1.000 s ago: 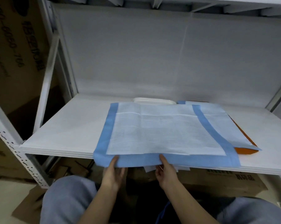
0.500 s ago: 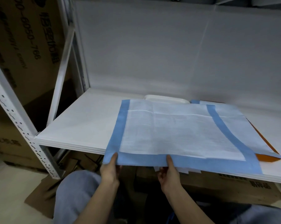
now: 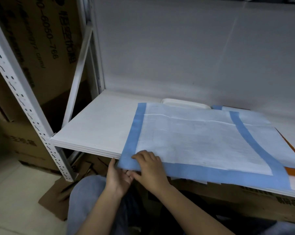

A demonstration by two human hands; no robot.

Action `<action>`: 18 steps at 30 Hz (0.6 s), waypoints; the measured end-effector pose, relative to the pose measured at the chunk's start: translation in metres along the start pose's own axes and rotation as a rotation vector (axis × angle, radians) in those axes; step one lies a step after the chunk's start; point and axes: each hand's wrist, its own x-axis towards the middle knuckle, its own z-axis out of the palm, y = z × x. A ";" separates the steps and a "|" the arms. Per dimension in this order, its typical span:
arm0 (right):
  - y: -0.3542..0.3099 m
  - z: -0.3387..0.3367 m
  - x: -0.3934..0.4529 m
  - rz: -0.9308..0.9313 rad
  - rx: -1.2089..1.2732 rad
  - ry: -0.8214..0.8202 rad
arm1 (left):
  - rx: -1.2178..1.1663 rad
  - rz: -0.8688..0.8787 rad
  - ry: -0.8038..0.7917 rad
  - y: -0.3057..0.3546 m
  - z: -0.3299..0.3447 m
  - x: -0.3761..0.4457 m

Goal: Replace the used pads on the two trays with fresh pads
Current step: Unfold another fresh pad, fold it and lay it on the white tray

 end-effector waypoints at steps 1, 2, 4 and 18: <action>0.003 0.008 0.004 -0.033 -0.018 -0.052 | 0.003 0.000 -0.002 0.001 -0.001 -0.001; 0.006 0.014 0.006 -0.052 -0.013 -0.097 | 0.012 -0.003 0.001 0.001 -0.003 -0.001; 0.006 0.017 0.011 -0.055 0.020 -0.125 | 0.027 -0.004 0.013 0.002 -0.004 -0.003; 0.008 0.011 0.022 0.112 0.334 -0.168 | 0.020 0.021 0.023 0.000 -0.002 -0.003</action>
